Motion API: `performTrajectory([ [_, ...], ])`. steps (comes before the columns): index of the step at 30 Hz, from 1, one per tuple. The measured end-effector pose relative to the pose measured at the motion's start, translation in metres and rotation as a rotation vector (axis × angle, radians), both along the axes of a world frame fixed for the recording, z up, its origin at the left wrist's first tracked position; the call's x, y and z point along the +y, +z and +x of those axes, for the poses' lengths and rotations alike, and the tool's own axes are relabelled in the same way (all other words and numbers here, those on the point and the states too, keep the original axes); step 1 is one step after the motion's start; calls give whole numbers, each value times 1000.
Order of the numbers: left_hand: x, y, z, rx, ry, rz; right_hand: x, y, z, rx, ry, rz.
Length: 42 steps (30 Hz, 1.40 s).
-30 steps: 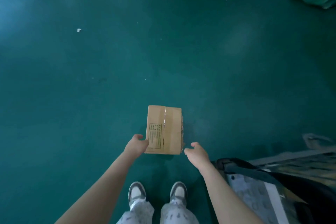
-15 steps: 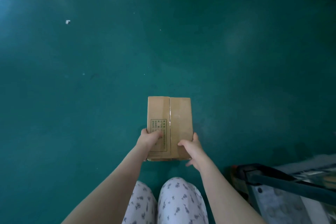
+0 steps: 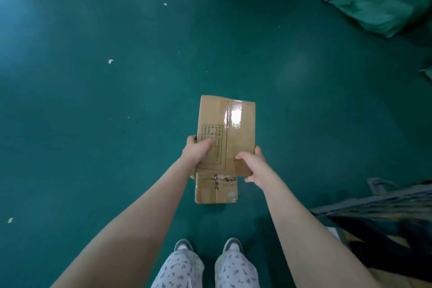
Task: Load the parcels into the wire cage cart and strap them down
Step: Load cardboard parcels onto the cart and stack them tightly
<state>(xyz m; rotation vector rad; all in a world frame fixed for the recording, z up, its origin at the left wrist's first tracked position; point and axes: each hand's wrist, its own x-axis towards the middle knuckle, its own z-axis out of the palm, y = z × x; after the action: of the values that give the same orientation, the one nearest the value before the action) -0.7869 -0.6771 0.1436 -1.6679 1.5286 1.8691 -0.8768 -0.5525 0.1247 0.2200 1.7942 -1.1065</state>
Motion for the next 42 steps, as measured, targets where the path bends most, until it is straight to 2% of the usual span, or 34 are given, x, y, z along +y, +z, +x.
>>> performTrajectory([
  [6,6,114,-3,92,20,-56,2,122,-11,118,-6,-57],
  [9,10,149,-5,137,15,-84,5,164,-9,164,-23,-71],
  [16,23,204,7,236,-83,-125,24,214,9,198,-70,-77],
  [24,38,221,28,244,-275,-149,59,240,51,239,-162,-8],
  [33,98,209,58,121,-653,-100,138,232,118,113,-362,106],
  [42,205,202,78,93,-1101,-172,251,222,196,24,-678,86],
])
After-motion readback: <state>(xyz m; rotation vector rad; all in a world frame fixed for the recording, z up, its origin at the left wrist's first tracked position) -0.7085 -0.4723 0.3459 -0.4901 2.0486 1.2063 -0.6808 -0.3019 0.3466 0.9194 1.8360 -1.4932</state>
